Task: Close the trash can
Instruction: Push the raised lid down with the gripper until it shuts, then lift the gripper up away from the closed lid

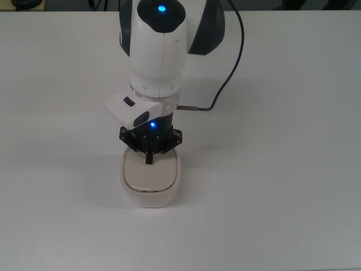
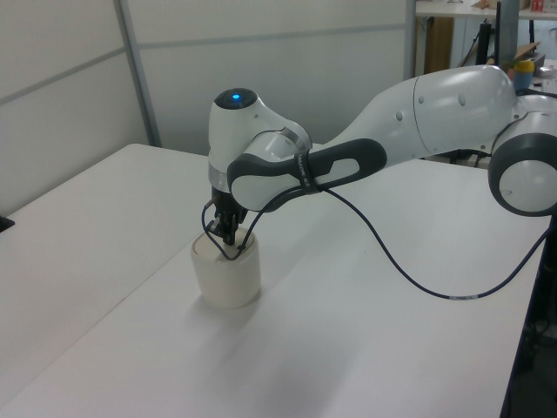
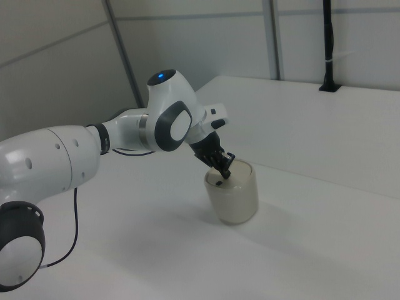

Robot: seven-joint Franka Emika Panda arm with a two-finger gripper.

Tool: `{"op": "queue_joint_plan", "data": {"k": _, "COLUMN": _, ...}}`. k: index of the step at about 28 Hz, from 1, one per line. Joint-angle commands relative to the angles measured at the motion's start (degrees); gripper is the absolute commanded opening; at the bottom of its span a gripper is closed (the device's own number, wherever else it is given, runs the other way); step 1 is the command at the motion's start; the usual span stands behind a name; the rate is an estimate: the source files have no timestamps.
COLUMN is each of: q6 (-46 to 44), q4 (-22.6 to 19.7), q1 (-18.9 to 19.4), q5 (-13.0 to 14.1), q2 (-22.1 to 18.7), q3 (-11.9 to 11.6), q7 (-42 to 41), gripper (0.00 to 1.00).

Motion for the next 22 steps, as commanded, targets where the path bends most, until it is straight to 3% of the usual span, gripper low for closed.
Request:
{"op": "queue_joint_plan", "data": {"k": 1, "q6": -1.1, "q4": -2.2, "q1": 0.3, "q5": 0.6, "q2": -0.6, "q3": 0.3, "q7": -0.9, "gripper": 0.00}}
{"op": "queue_joint_plan", "data": {"k": 4, "q6": -1.1, "q4": -1.7, "q1": 0.0, "q5": 3.1, "q2": -1.3, "q3": 0.3, "q7": -0.9, "gripper": 0.02}}
{"op": "queue_joint_plan", "data": {"k": 6, "q6": -1.1, "q4": -0.5, "q1": -0.1, "q5": 5.2, "q2": -2.3, "q3": 0.1, "q7": -1.0, "gripper": 0.12}}
{"op": "queue_joint_plan", "data": {"k": 7, "q6": -1.2, "q4": -0.2, "q1": -0.2, "q5": 6.3, "q2": -3.2, "q3": -0.2, "q7": -1.0, "gripper": 0.30}}
{"op": "queue_joint_plan", "data": {"k": 9, "q6": -1.3, "q4": 0.0, "q1": -0.3, "q5": 7.0, "q2": -4.2, "q3": -0.4, "q7": -0.9, "gripper": 0.53}}
{"op": "queue_joint_plan", "data": {"k": 12, "q6": -3.2, "q4": 0.0, "q1": -0.7, "q5": 7.4, "q2": -6.3, "q3": -0.5, "q7": -0.6, "gripper": 1.00}}
{"op": "queue_joint_plan", "data": {"k": 22, "q6": -16.2, "q4": 0.2, "q1": -0.8, "q5": 6.6, "q2": -9.4, "q3": -0.6, "q7": -1.3, "gripper": 1.00}}
